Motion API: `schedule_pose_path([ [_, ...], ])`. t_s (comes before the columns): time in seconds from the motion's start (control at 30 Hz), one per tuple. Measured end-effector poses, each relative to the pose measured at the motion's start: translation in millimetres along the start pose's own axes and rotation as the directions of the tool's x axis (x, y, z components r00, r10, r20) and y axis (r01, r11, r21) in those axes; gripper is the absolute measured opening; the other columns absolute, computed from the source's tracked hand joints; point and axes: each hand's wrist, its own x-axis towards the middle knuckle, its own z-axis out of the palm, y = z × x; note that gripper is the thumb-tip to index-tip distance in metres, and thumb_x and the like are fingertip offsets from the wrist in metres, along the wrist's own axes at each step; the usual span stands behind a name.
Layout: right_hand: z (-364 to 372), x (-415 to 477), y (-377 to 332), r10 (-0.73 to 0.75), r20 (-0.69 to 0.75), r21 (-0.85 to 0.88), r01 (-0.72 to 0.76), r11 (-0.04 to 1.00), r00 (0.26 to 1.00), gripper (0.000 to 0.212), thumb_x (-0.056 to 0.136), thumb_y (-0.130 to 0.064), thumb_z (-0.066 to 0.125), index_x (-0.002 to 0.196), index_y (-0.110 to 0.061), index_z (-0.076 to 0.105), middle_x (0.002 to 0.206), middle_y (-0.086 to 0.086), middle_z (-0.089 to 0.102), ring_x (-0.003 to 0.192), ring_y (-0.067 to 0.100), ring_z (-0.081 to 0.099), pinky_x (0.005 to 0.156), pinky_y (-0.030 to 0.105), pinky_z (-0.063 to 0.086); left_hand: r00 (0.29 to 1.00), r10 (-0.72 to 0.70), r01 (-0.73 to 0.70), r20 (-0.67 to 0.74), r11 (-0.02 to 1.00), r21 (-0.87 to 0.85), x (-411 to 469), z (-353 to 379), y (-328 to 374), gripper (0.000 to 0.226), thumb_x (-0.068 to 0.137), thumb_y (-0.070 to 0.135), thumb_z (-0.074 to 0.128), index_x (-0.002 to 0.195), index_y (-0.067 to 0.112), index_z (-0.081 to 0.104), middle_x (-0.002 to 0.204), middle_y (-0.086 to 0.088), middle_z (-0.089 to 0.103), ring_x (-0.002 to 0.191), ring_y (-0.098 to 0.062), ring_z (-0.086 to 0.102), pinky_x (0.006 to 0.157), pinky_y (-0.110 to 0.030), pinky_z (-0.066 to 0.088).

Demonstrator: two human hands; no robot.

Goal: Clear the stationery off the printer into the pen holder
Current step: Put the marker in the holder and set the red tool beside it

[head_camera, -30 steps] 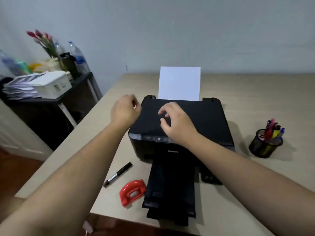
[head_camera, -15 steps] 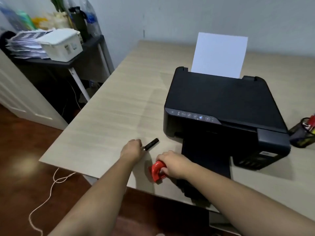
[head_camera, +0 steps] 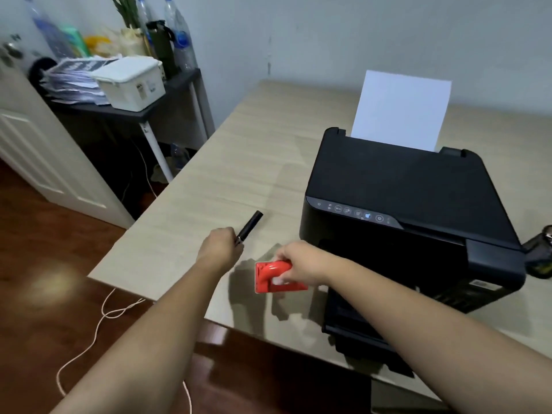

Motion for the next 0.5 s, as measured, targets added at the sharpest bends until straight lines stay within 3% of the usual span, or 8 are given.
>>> schedule_pose_path([
  [0.07,-21,-5,-12,-0.025,-0.018,0.002,0.025,1.0,1.0,0.016,0.076,-0.024,0.075,0.081,-0.017,0.061,0.083,0.001,0.059,0.079,0.017,0.053,0.06,0.026,0.039,0.996,0.01,-0.014,-0.092,0.999,-0.053,5,-28,9,0.023,0.084,0.024,0.058,0.094,0.004,0.065,0.097,-0.019,0.068,0.091,-0.037,0.062,0.071,-0.036,0.048],
  [0.17,-62,-24,-22,-0.035,-0.082,0.012,0.036,0.999,0.996,0.028,0.074,-0.023,0.077,0.064,-0.026,0.051,0.069,-0.007,0.057,0.066,0.009,0.053,0.053,0.012,0.038,0.974,0.084,-0.105,-0.209,0.99,-0.094,15,-68,38,0.022,0.084,0.024,0.06,0.092,0.005,0.065,0.097,-0.018,0.068,0.092,-0.037,0.062,0.073,-0.035,0.047],
  [0.27,-109,-52,-23,-0.002,-0.162,0.072,0.014,0.997,0.987,0.027,0.074,-0.023,0.077,0.065,-0.03,0.053,0.067,-0.012,0.06,0.06,-0.002,0.054,0.049,0.004,0.037,0.943,0.183,-0.215,-0.277,0.972,-0.092,21,-99,80,0.02,0.085,0.024,0.06,0.093,0.006,0.064,0.097,-0.015,0.068,0.092,-0.035,0.061,0.07,-0.033,0.043],
  [0.4,-165,-111,7,0.083,-0.324,0.135,-0.041,0.99,0.943,0.02,0.074,-0.023,0.077,0.07,-0.029,0.058,0.073,-0.012,0.062,0.068,0.004,0.057,0.06,0.019,0.041,0.876,0.368,-0.411,-0.313,0.908,-0.083,17,-116,168,0.02,0.085,0.023,0.06,0.094,0.005,0.064,0.096,-0.015,0.068,0.091,-0.035,0.061,0.073,-0.036,0.046],
  [0.5,-188,-155,44,0.179,-0.412,0.168,-0.119,0.979,0.893,0.021,0.075,-0.022,0.076,0.07,-0.029,0.057,0.072,-0.012,0.06,0.069,0.007,0.055,0.061,0.022,0.039,0.836,0.479,-0.518,-0.269,0.85,-0.096,4,-110,237,0.021,0.085,0.023,0.059,0.095,0.005,0.063,0.094,-0.015,0.067,0.088,-0.035,0.061,0.068,-0.033,0.043],
])
